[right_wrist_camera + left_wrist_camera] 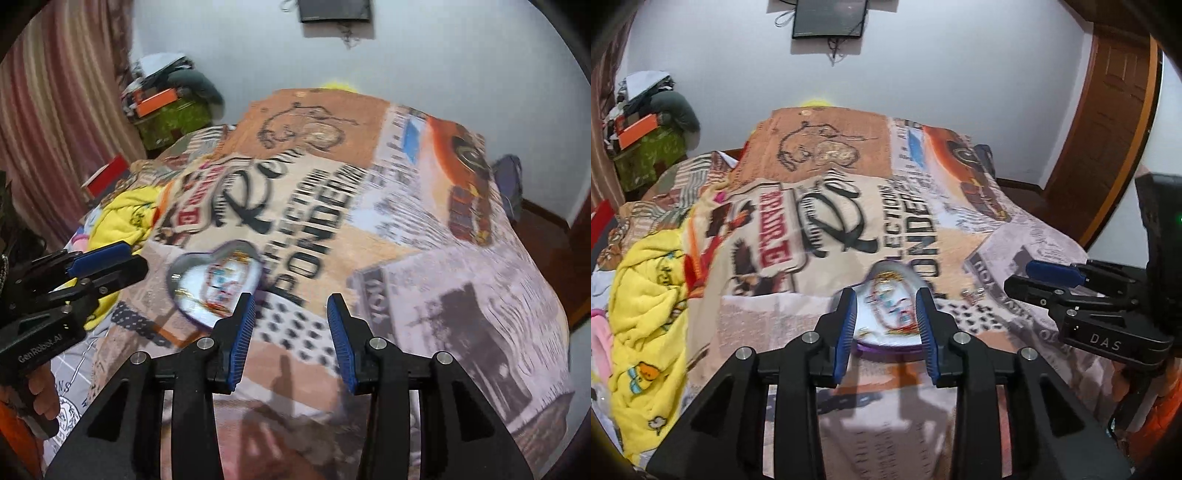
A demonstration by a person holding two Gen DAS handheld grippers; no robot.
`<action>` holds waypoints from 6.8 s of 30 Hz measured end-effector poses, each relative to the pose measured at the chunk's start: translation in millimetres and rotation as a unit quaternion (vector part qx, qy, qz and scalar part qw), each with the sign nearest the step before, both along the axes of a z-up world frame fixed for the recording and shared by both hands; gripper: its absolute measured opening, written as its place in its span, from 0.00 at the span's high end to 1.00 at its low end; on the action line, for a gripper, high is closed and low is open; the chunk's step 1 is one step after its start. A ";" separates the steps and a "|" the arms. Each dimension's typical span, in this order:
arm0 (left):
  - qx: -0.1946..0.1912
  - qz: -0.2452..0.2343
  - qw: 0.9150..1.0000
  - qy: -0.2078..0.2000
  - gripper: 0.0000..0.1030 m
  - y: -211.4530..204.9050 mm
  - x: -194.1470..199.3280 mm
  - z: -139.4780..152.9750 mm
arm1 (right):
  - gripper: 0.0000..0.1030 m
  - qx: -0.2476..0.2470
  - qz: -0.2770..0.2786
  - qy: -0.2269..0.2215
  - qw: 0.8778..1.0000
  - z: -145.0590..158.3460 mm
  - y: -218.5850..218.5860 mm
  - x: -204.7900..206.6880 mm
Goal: Organize jewelry
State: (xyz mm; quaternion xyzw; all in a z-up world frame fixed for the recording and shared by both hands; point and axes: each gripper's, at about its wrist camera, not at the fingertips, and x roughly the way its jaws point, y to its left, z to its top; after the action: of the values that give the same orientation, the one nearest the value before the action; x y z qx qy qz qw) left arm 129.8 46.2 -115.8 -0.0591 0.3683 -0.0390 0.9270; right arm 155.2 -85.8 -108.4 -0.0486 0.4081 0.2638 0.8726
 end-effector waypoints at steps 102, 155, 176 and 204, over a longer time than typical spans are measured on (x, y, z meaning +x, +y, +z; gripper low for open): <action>-0.120 -0.171 0.974 0.091 0.92 -102.7 74.8 -30.3 | 0.74 -0.021 -0.040 0.080 0.996 -61.9 -96.2 -5.3; -0.112 -0.170 0.973 0.111 0.92 -59.4 25.3 -57.2 | 0.74 -0.020 0.078 0.082 0.993 -59.3 -19.7 -23.0; -0.044 -0.075 0.992 0.089 0.92 -15.9 -10.2 -46.4 | 0.73 0.004 0.069 0.077 0.995 -49.6 -6.0 -11.2; -0.030 -0.040 0.999 -0.006 0.92 17.3 0.3 5.2 | 0.75 0.022 0.054 0.017 0.998 -9.6 21.9 -5.9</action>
State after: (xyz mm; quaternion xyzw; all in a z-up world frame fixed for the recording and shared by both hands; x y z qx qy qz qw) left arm 130.1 63.5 -110.6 -0.0722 0.3633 -0.0872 0.9248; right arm 149.3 -63.9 -118.1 -0.0466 0.4138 0.3208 0.8507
